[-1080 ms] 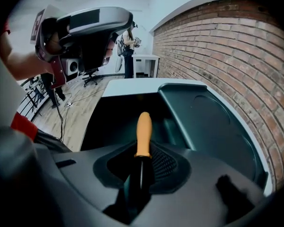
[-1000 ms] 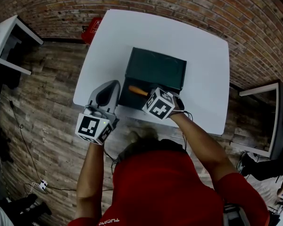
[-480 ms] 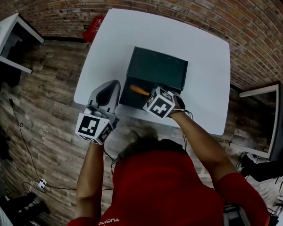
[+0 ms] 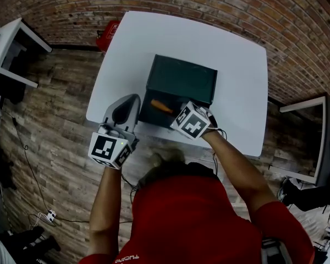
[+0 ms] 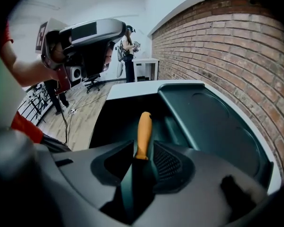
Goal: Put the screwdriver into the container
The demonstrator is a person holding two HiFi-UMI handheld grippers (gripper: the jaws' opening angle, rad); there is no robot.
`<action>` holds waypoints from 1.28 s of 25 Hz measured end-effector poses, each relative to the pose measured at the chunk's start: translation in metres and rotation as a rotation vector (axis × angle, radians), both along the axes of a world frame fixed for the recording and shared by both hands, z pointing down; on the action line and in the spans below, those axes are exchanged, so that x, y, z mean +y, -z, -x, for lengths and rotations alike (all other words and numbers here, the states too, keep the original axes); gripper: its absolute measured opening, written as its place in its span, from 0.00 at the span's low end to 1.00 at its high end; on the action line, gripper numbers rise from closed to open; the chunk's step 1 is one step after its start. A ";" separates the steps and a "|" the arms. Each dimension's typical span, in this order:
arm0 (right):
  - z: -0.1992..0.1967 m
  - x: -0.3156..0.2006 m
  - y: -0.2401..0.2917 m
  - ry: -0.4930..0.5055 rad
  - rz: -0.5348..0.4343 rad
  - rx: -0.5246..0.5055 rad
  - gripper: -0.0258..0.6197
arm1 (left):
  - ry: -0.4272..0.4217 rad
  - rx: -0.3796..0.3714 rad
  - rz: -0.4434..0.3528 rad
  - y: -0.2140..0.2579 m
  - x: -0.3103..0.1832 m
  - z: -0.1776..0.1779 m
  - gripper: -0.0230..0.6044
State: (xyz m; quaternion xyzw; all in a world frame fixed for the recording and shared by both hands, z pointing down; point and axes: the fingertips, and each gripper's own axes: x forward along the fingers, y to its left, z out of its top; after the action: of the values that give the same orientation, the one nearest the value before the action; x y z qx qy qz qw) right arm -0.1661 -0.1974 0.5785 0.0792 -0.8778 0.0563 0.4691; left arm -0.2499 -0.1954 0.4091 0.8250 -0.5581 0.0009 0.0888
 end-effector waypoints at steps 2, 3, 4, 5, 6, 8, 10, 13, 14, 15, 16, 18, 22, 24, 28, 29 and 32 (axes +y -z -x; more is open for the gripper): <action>-0.001 0.001 0.004 -0.003 0.002 -0.025 0.24 | -0.001 0.000 0.000 0.000 0.001 -0.002 0.06; -0.001 0.002 0.007 -0.005 0.003 -0.038 0.24 | -0.001 0.000 0.000 0.001 0.001 -0.003 0.06; -0.001 0.003 0.010 -0.006 0.003 -0.050 0.24 | -0.002 -0.001 -0.001 0.001 0.002 -0.004 0.06; -0.002 0.004 0.014 -0.006 0.001 -0.061 0.25 | -0.004 -0.002 -0.003 0.002 0.002 -0.005 0.06; -0.002 0.005 0.018 -0.006 -0.001 -0.075 0.24 | -0.005 -0.003 -0.004 0.003 0.002 -0.006 0.06; -0.002 0.007 0.031 -0.005 -0.006 -0.110 0.24 | -0.007 -0.004 -0.004 0.003 0.003 -0.007 0.06; -0.001 0.008 0.049 -0.010 -0.014 -0.163 0.24 | -0.008 -0.005 -0.006 0.004 0.003 -0.009 0.06; 0.002 0.002 0.083 -0.041 -0.026 -0.285 0.24 | -0.009 -0.003 -0.015 0.007 0.003 -0.012 0.06; 0.003 0.000 0.096 -0.055 -0.024 -0.334 0.24 | -0.009 -0.002 -0.018 0.009 0.003 -0.013 0.06; 0.003 -0.002 0.108 -0.069 -0.019 -0.384 0.24 | -0.009 -0.001 -0.022 0.011 0.003 -0.014 0.06; 0.003 -0.004 0.121 -0.083 -0.014 -0.434 0.24 | -0.011 -0.001 -0.025 0.013 0.002 -0.016 0.06; 0.002 -0.008 0.145 -0.105 -0.013 -0.529 0.24 | -0.015 0.002 -0.033 0.017 0.002 -0.020 0.06; -0.004 -0.014 0.181 -0.124 -0.053 -0.688 0.24 | -0.026 0.003 -0.049 0.027 0.002 -0.027 0.06; -0.008 -0.014 0.193 -0.126 -0.066 -0.754 0.24 | -0.032 0.007 -0.061 0.034 0.003 -0.033 0.06; -0.015 -0.012 0.211 -0.118 -0.100 -0.845 0.23 | -0.047 0.014 -0.087 0.052 0.004 -0.042 0.06; -0.016 -0.011 0.215 -0.115 -0.109 -0.859 0.22 | -0.051 0.013 -0.091 0.056 0.005 -0.045 0.06; -0.021 -0.007 0.227 -0.101 -0.133 -0.897 0.18 | -0.060 0.016 -0.113 0.068 0.007 -0.054 0.06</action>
State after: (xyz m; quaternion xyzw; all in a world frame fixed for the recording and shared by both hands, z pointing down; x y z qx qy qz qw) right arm -0.1453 -0.2046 0.3514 0.1199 -0.9909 0.0513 0.0333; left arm -0.1961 -0.1887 0.3412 0.8452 -0.5313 -0.0343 0.0465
